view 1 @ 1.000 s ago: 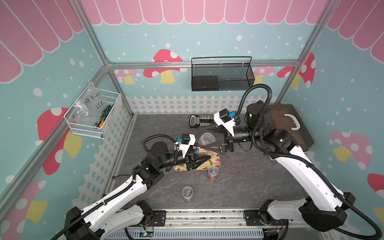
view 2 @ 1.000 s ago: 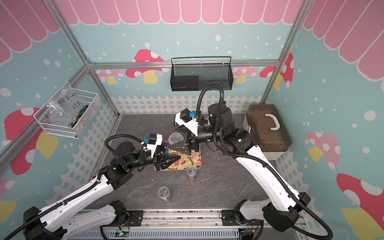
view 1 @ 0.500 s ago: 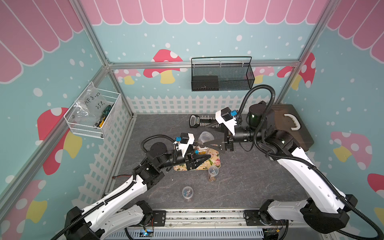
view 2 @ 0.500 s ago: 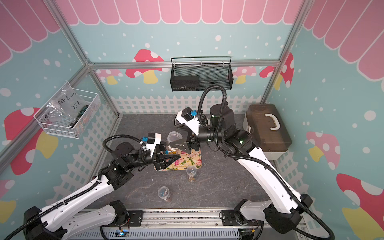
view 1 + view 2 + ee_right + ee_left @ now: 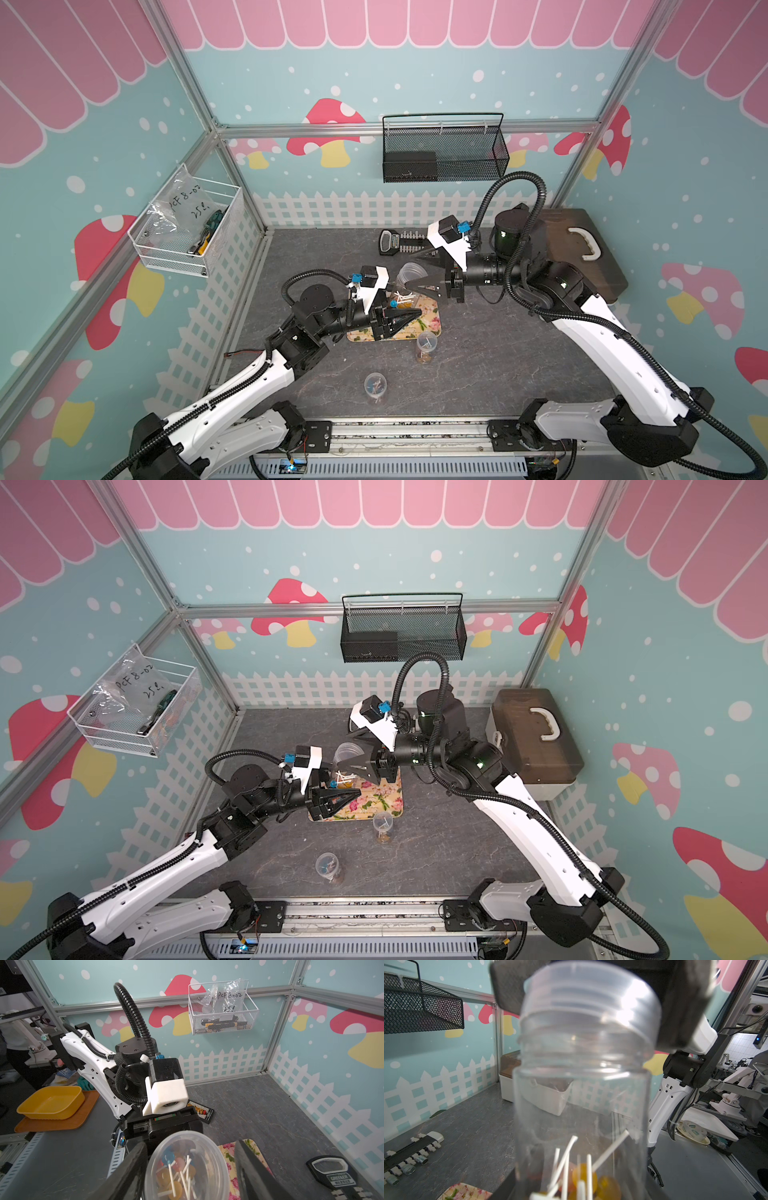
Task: Pour the candies out of the jar
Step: Unscrew the lid from the jar.
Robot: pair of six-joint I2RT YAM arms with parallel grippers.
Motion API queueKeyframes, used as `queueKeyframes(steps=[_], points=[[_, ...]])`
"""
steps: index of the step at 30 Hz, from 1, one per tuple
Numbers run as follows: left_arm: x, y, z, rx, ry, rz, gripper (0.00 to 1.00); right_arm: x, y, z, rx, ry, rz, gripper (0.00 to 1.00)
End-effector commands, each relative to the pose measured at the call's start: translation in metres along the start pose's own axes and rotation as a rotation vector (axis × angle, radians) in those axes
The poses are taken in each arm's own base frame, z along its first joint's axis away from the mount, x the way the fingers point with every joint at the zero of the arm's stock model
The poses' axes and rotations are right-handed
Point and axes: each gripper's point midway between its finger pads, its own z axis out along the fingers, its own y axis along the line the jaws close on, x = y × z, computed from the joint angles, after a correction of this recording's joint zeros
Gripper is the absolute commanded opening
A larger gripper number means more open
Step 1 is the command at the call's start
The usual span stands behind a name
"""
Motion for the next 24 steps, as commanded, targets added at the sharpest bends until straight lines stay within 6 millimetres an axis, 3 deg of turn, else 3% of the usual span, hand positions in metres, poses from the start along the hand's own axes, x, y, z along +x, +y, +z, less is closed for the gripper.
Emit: queueKeyframes(steps=[1, 14, 24], points=[[-0.003, -0.001, 0.000, 0.004, -0.018, -0.001, 0.54, 0.003, 0.000, 0.005, -0.009, 0.002, -0.008, 0.60], [-0.001, -0.001, 0.000, 0.000, -0.015, -0.002, 0.54, 0.009, -0.002, 0.007, -0.006, 0.013, 0.000, 0.52], [0.005, 0.001, -0.001, -0.007, -0.007, -0.013, 0.54, -0.010, 0.002, -0.002, 0.002, -0.026, -0.039, 0.49]])
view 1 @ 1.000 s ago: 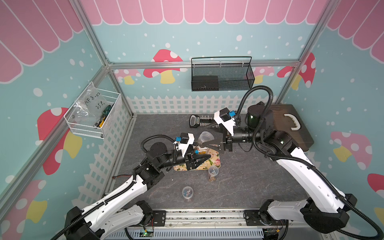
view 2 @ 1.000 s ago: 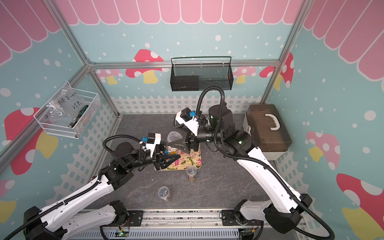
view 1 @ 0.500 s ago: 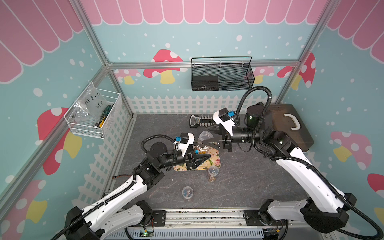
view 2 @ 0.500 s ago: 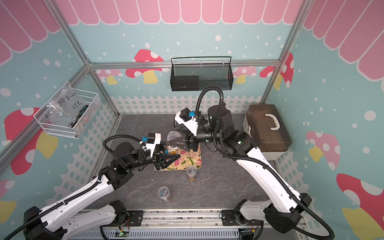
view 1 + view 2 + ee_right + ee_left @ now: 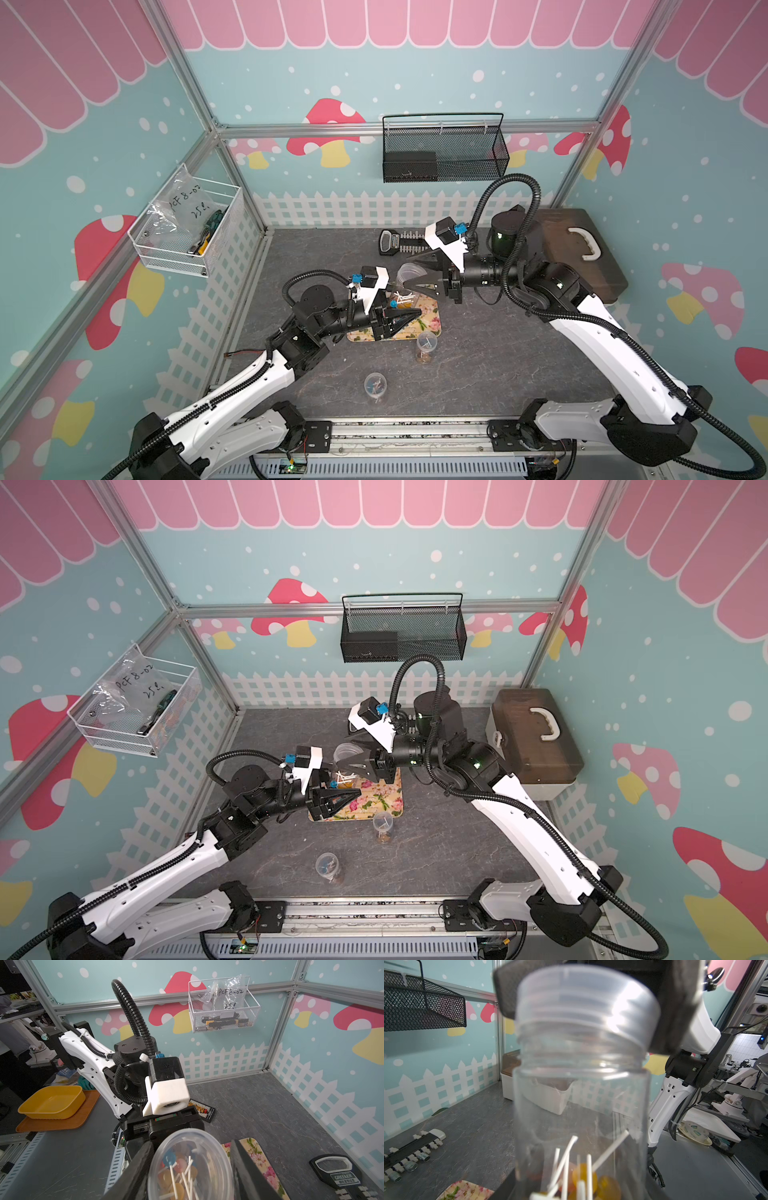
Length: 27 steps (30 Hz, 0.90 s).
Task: Pour the candies out of the jar
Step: Unscrew the lid from the jar.
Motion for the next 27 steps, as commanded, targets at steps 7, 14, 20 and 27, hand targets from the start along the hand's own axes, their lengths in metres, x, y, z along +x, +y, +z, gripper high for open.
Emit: queueKeyframes(steps=[7, 14, 20, 27], points=[[0.008, 0.001, -0.003, -0.007, 0.000, -0.019, 0.54, -0.032, 0.002, -0.015, 0.023, -0.072, -0.072, 0.48], [0.011, 0.001, -0.004, -0.016, 0.004, -0.022, 0.54, -0.045, -0.008, -0.024, 0.112, -0.095, -0.103, 0.46], [0.012, 0.002, -0.003, -0.015, 0.007, -0.025, 0.54, -0.050, -0.013, -0.028, 0.152, -0.121, -0.113, 0.46], [0.013, 0.003, -0.002, -0.012, 0.009, -0.029, 0.54, -0.061, -0.017, -0.038, 0.217, -0.177, -0.140, 0.46]])
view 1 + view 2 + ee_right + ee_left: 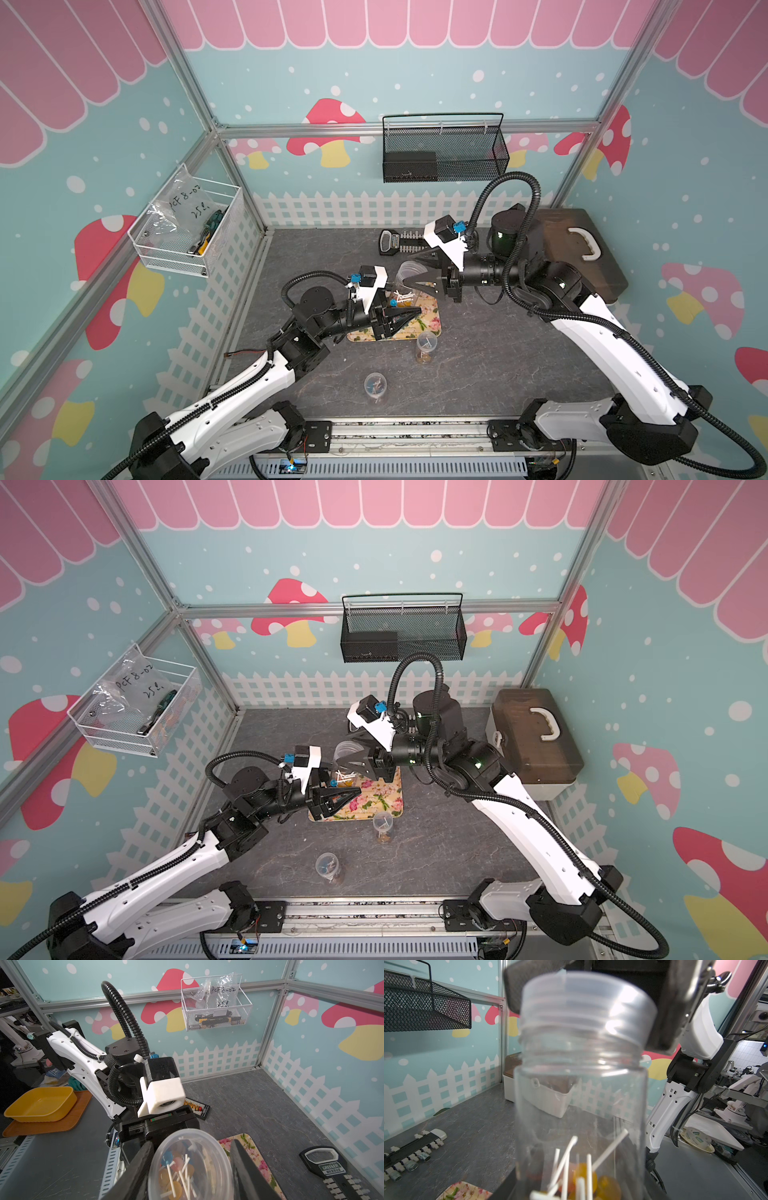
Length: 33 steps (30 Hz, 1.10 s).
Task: Pour the candies out of the jar
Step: Unscrew the lid from the jar, then place the lid at the center of the board.
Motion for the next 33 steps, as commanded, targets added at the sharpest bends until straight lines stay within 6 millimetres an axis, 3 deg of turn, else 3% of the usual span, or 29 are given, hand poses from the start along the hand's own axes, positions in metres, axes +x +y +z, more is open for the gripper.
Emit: queueKeyframes(steps=[1, 10, 17, 23, 28, 33], points=[[0.015, -0.001, -0.002, 0.009, 0.032, -0.015, 0.54, -0.058, -0.013, -0.036, 0.165, -0.197, -0.131, 0.45], [0.013, -0.002, -0.003, 0.010, 0.027, -0.016, 0.54, -0.061, -0.004, -0.038, 0.125, -0.226, -0.158, 0.45], [0.012, -0.003, -0.006, 0.004, 0.023, -0.011, 0.54, -0.027, -0.031, -0.042, 0.300, -0.141, -0.108, 0.45], [0.012, -0.005, -0.010, 0.001, 0.023, -0.010, 0.54, 0.040, -0.077, -0.050, 0.545, -0.002, 0.005, 0.44], [0.014, -0.005, -0.011, -0.001, 0.028, -0.012, 0.54, 0.139, -0.118, -0.057, 0.756, 0.179, 0.156, 0.43], [0.014, -0.005, -0.012, -0.004, 0.033, -0.013, 0.54, 0.229, -0.136, -0.062, 0.891, 0.262, 0.314, 0.44]])
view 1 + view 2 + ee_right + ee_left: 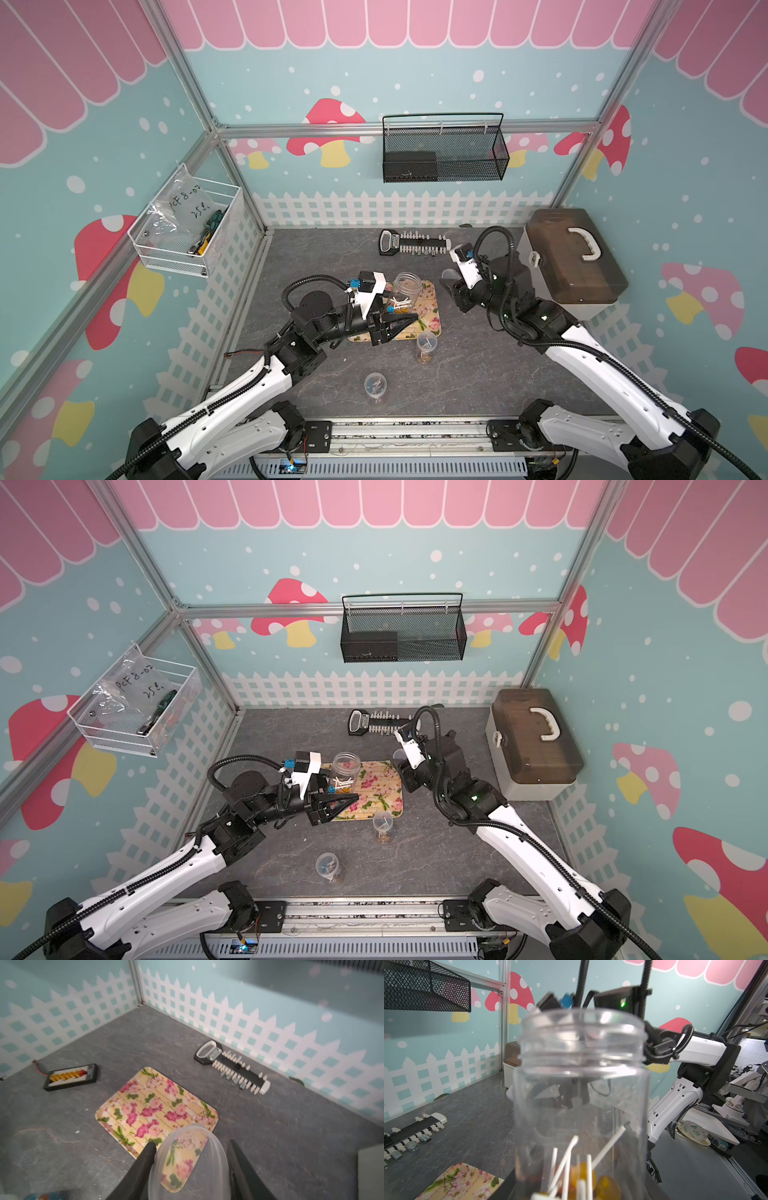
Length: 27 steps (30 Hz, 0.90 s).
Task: Pour the candies out of the jar
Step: Place the lid at the center of the board.
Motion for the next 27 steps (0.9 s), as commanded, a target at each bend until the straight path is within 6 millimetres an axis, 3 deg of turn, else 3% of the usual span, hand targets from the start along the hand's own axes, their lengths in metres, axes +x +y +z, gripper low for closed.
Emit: queueKeyframes(steps=[1, 6, 13, 22, 27], points=[[-0.004, -0.005, -0.004, 0.006, -0.014, 0.016, 0.54, 0.034, -0.030, 0.014, 0.158, 0.012, 0.126, 0.44], [-0.002, -0.004, -0.006, -0.001, -0.015, 0.008, 0.54, 0.102, -0.047, 0.039, 0.269, 0.081, 0.222, 0.44], [-0.001, -0.004, -0.010, -0.015, -0.016, 0.007, 0.54, 0.181, -0.047, 0.075, 0.297, 0.225, 0.303, 0.45], [0.003, -0.002, -0.013, -0.036, -0.003, 0.007, 0.54, 0.221, -0.045, 0.094, 0.303, 0.296, 0.358, 0.49], [0.010, 0.006, -0.013, -0.072, -0.002, 0.006, 0.55, 0.220, -0.039, 0.096, 0.271, 0.298, 0.380, 0.63]])
